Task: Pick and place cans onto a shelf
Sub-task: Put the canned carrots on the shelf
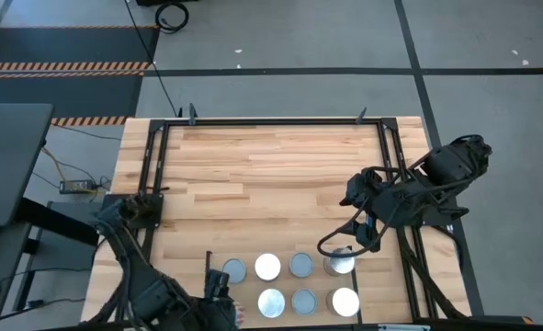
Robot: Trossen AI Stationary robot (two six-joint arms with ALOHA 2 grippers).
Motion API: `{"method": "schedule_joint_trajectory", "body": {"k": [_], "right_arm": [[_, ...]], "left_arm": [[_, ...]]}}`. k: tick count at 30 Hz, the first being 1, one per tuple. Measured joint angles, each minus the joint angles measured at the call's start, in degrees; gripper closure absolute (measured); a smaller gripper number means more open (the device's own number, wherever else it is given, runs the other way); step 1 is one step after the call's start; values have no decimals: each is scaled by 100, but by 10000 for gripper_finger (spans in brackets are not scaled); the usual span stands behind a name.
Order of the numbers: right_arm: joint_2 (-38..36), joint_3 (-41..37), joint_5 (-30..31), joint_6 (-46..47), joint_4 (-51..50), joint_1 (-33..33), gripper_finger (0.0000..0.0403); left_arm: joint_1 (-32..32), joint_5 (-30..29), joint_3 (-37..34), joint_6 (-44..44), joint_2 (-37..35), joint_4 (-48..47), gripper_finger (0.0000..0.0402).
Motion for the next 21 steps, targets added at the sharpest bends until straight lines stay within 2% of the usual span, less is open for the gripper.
{"method": "schedule_joint_trajectory", "body": {"k": [8,16,21], "right_arm": [[6,0,4,444,2,433,58],[9,0,46,877,43,922,58],[9,0,63,934,261,1142,58]], "left_arm": [[202,328,-4,57,298,-29,116],[418,433,-5,44,366,-423,115],[511,523,-5,118,364,-357,115]]}}
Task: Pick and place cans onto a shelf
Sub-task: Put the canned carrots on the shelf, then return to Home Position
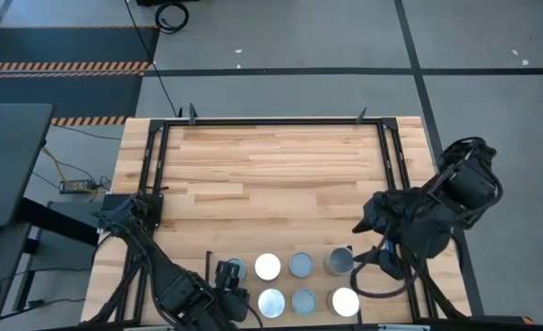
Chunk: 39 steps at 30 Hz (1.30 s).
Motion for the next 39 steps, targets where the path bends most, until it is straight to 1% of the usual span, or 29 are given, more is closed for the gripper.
{"method": "schedule_joint_trajectory", "body": {"k": [4,8,11,16,25,29,30,32,34,35,37,39], "right_arm": [[2,0,164,-22,18,91,58],[2,0,197,-26,3,89,58],[2,0,196,-32,4,91,58],[4,0,195,-33,5,89,58],[4,0,182,-20,14,89,58],[4,0,171,-35,77,86,58],[4,0,245,-58,158,82,58],[4,0,577,-270,500,78,58],[4,0,778,-781,1015,60,58],[4,0,784,-1087,1258,21,58],[4,-71,803,-1678,1773,-81,58],[4,-170,997,-2303,2238,-146,60]], "left_arm": [[8,108,0,31,16,-2,115],[26,126,0,-88,74,-74,109],[26,130,0,-108,83,-33,89],[26,340,0,-114,79,-17,54],[24,348,1,-315,63,-69,56],[15,371,355,-577,55,-417,56],[15,371,490,-621,51,-564,56],[28,369,774,-728,48,-900,56],[78,351,703,-790,-118,-938,57],[94,222,604,-889,-238,-926,60],[126,-364,532,-1053,-466,-883,74],[81,-1495,476,-1171,-658,-735,98]]}}
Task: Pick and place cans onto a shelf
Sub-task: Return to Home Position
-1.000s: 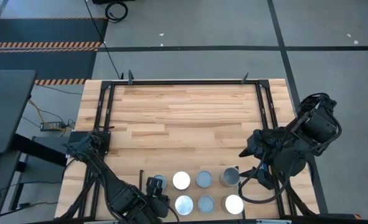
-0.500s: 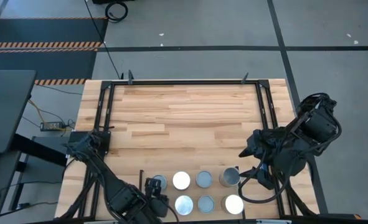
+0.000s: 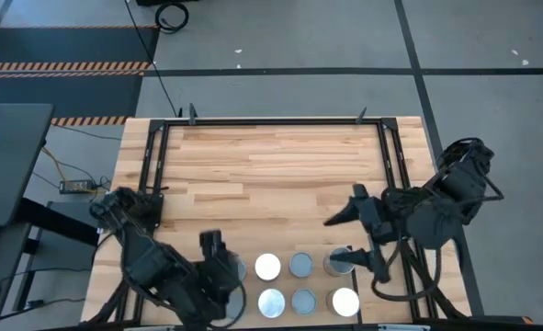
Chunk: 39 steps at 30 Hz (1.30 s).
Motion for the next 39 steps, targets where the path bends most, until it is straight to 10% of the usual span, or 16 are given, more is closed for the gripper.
{"method": "schedule_joint_trajectory", "body": {"k": [6,15,24,31,39], "right_arm": [[-6,-684,-147,-1823,2260,-268,112],[-303,-1337,-433,-3033,3322,-449,256],[-1430,-3275,-750,-3291,5120,-1076,372],[-2629,-4362,156,-3085,4766,-1197,390],[-3480,-4794,157,-2701,3950,-1213,366]], "left_arm": [[196,-1729,-586,4,-463,750,202],[762,-1498,-3253,1399,-2160,4085,390],[1601,-459,-6934,2723,-4489,8398,399],[1692,-2041,-7977,3280,-6322,8447,384],[1733,-2224,-8387,3586,-7301,8507,374]]}}
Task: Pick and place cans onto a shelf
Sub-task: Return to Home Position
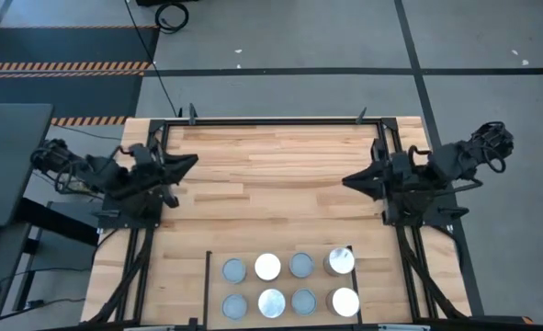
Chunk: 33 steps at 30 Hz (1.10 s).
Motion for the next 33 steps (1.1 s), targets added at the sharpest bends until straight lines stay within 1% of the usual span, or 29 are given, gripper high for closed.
{"method": "schedule_joint_trajectory", "body": {"k": [2,4,6,8,10,14,18,21,23,25,28,31,33], "right_arm": [[-133,-76,-98,127,99,-174,365],[-310,-142,-402,359,126,-579,365],[-515,-223,-1147,379,121,-1045,366],[-714,-350,-1961,126,136,-1476,367],[-933,-536,-2468,-43,172,-1847,366],[-1327,-1046,-2770,-170,311,-2321,366],[-1728,-1848,-3470,-246,905,-2687,366],[-1974,-2510,-4036,-205,1558,-2898,365],[-2072,-2919,-4324,-87,2035,-3043,365],[-2124,-3280,-4384,60,2439,-3200,366],[-2152,-3775,-4529,213,3016,-3436,367],[-2157,-4228,-4869,586,3715,-3765,366],[-2157,-4541,-5208,942,4260,-4015,366]], "left_arm": [[72,16,-106,225,-176,12,377],[185,229,-253,292,-448,17,378],[336,536,-499,351,-777,32,378],[504,701,-809,340,-1105,105,376],[655,795,-1187,350,-1427,322,374],[824,1326,-1934,632,-1996,1038,373],[849,1873,-2550,809,-2357,1590,377],[849,1901,-2836,838,-2471,1670,378],[849,1653,-2949,775,-2448,1659,377],[849,1456,-3049,768,-2446,1668,375],[849,1380,-3119,632,-2450,1661,373],[848,1378,-3122,586,-2460,1668,373],[848,1490,-3122,641,-2460,1575,374]]}}
